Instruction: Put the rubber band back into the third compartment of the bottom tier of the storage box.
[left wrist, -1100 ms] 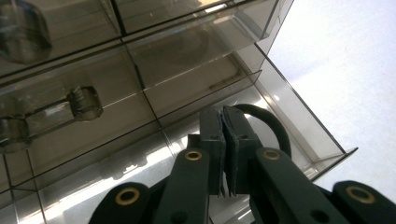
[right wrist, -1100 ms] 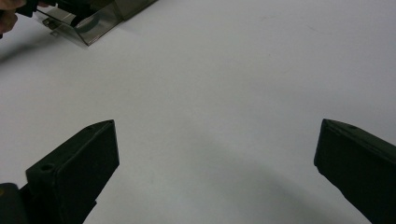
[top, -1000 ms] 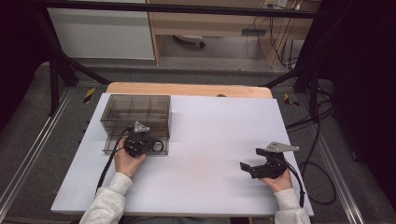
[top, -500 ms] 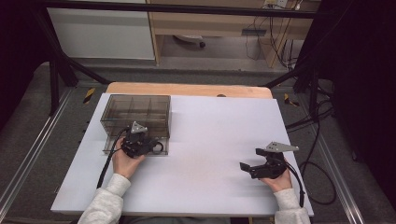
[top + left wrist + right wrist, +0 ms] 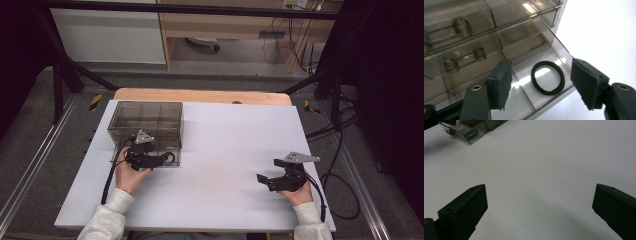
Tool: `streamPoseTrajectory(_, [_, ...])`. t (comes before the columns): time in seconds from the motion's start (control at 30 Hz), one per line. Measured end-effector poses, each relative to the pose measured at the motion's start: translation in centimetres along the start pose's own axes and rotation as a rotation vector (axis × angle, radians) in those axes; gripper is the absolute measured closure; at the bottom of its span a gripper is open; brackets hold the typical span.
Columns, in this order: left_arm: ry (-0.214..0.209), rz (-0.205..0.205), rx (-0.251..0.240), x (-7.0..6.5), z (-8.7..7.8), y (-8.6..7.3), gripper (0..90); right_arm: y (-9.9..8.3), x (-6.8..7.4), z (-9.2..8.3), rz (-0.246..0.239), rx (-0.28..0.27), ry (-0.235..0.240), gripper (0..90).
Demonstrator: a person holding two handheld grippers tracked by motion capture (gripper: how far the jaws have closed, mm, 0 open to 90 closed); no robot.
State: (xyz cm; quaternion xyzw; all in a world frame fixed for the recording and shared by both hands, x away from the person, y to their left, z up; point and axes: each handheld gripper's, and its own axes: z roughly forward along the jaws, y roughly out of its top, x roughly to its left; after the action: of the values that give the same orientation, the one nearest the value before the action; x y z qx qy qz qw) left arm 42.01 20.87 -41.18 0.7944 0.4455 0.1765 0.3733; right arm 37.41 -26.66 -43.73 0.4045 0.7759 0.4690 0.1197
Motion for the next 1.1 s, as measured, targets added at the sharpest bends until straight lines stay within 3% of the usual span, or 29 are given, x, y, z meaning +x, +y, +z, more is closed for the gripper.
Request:
streamPoseTrajectory(0.2, [0.015, -0.002, -0.002, 0.0, -0.9, -0.1, 18.7, 0.0, 0.0, 0.0, 0.003, 0.0, -0.001, 0.4])
streamPoseTrajectory(0.53, [0.007, 0.012, 0.006, 0.3, -2.4, -0.8, 10.3, 0.0, 0.0, 0.0, 0.001, 0.0, -0.002, 0.4])
streamPoseTrajectory(1.1, [0.017, 0.06, 0.006, 0.6, -4.2, -2.4, 4.8, 0.0, 0.0, 0.0, 0.005, -0.001, -0.002, 0.4])
